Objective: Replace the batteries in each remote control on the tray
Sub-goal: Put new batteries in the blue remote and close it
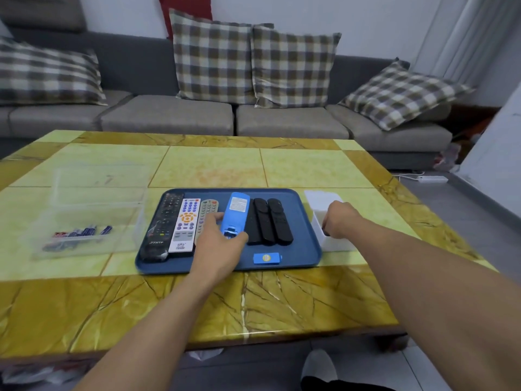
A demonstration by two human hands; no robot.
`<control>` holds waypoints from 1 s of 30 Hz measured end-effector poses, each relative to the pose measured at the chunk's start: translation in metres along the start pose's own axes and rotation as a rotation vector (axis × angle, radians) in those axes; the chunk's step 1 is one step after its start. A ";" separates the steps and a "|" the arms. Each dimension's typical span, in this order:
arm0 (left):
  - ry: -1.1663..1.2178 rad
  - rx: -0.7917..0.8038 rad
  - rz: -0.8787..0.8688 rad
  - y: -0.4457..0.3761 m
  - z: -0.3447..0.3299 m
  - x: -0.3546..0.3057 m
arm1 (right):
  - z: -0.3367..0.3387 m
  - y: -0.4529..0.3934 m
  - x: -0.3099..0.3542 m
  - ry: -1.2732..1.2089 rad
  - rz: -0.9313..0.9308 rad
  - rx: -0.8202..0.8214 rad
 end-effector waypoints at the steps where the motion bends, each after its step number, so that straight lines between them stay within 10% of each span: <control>1: 0.019 0.002 -0.007 0.000 -0.001 0.000 | 0.002 0.000 0.000 0.005 0.014 -0.002; 30: 0.413 -0.006 0.048 0.008 -0.022 -0.006 | -0.006 -0.021 -0.015 0.094 -0.025 -0.037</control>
Point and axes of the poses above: each hand's wrist, its own y-axis away from the middle knuckle, its own z-axis out of the back of the hand, x = y × z, the point moved 1 cm from there along -y, towards the middle knuckle, and after that the axes turned 10 degrees about -z, right-handed, at the moved point
